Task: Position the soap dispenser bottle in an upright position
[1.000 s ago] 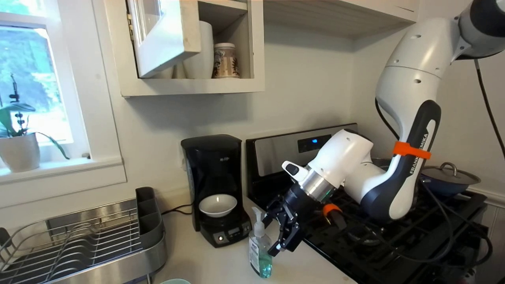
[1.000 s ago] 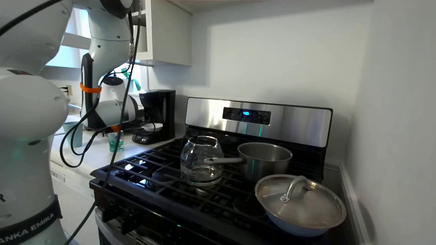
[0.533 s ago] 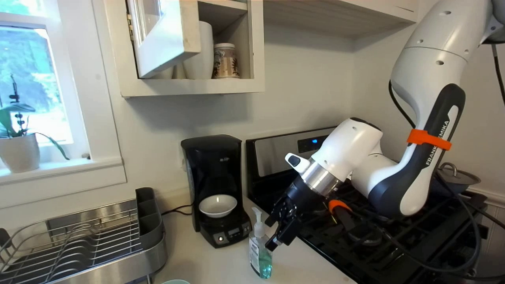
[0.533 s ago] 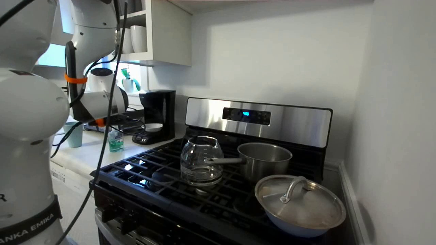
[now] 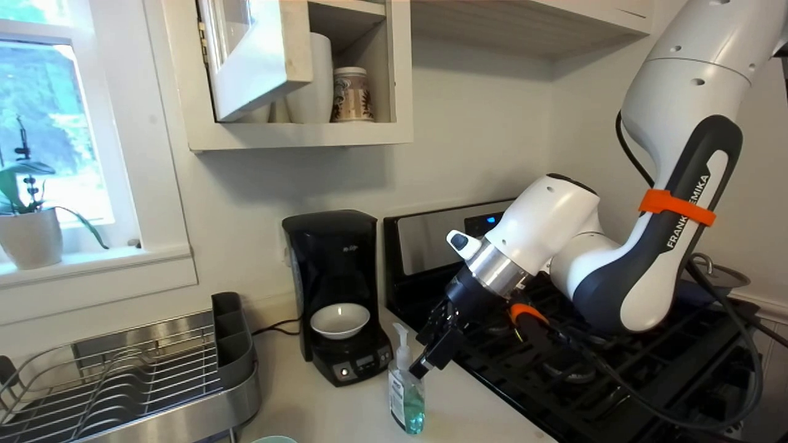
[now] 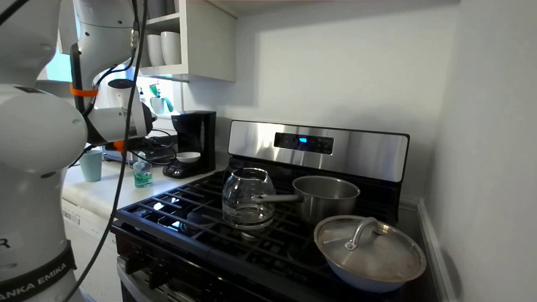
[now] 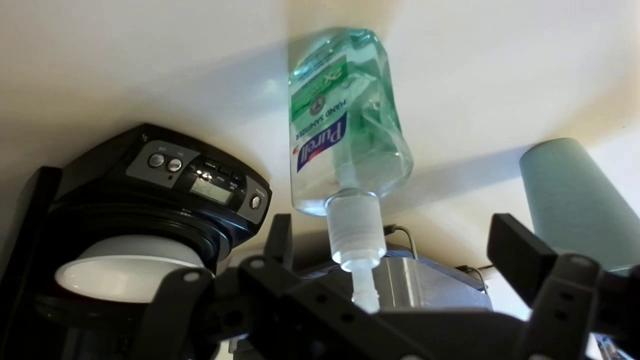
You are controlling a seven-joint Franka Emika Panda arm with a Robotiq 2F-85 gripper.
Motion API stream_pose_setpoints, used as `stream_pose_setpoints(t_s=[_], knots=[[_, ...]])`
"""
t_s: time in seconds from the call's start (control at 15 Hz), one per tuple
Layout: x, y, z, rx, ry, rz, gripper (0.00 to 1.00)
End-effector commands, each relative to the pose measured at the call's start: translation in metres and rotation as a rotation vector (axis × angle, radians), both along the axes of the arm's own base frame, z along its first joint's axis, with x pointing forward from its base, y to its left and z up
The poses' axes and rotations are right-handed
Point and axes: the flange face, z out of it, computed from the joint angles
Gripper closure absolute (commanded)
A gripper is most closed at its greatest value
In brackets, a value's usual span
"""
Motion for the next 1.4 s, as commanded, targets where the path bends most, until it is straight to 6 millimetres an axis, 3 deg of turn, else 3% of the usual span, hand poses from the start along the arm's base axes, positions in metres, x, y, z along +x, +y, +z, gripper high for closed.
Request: stream_pose_setpoints(t_s=[0.0,0.33,0.47,0.6,0.8,0.93,1.2,1.27,1.33], knots=[[0.000,0.000,0.000,0.000,0.000,0.000,0.00],[-0.005,-0.007,-0.002,-0.056,0.115,-0.183,0.00],[-0.024,0.008,-0.014,-0.078,0.206,-0.223,0.00],[-0.046,0.022,-0.012,-0.084,0.264,-0.270,0.00],[-0.081,0.044,0.002,-0.090,0.335,-0.361,0.00],[-0.095,0.042,0.031,-0.075,0.316,-0.465,0.00],[-0.109,0.030,0.071,-0.057,0.285,-0.633,0.00],[-0.094,0.047,0.051,-0.066,0.316,-0.533,0.00],[-0.097,0.042,0.060,-0.067,0.301,-0.566,0.00]])
